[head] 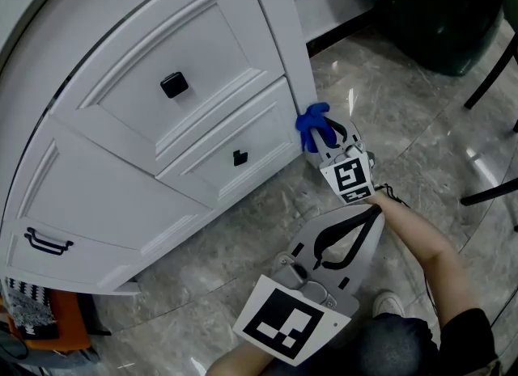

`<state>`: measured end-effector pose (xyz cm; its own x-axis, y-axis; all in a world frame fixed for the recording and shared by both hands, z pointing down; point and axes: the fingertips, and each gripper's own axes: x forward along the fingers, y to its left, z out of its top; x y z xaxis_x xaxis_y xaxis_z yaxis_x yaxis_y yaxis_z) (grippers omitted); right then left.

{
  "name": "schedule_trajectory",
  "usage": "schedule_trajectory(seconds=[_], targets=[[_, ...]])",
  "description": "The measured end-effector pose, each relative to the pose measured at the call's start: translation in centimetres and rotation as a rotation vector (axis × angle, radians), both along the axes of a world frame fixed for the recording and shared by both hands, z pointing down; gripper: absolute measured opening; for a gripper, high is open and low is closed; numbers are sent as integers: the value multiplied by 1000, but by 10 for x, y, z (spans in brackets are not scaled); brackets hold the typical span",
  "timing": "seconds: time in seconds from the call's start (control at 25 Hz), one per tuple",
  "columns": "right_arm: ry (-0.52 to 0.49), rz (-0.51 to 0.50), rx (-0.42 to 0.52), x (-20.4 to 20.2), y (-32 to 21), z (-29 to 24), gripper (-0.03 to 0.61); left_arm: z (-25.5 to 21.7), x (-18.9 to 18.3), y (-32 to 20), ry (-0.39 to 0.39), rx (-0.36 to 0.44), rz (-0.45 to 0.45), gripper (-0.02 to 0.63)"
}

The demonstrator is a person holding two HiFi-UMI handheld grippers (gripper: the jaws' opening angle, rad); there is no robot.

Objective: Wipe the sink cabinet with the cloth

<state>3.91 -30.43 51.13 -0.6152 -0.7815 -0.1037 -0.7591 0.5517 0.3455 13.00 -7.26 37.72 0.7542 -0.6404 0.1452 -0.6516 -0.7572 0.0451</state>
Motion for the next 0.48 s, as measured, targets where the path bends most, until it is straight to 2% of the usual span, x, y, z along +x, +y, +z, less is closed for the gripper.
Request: schedule_trajectory(seconds=[0.48], targets=[[37, 46, -156, 2, -4, 73, 60, 5, 3, 3, -21, -19, 28, 5]])
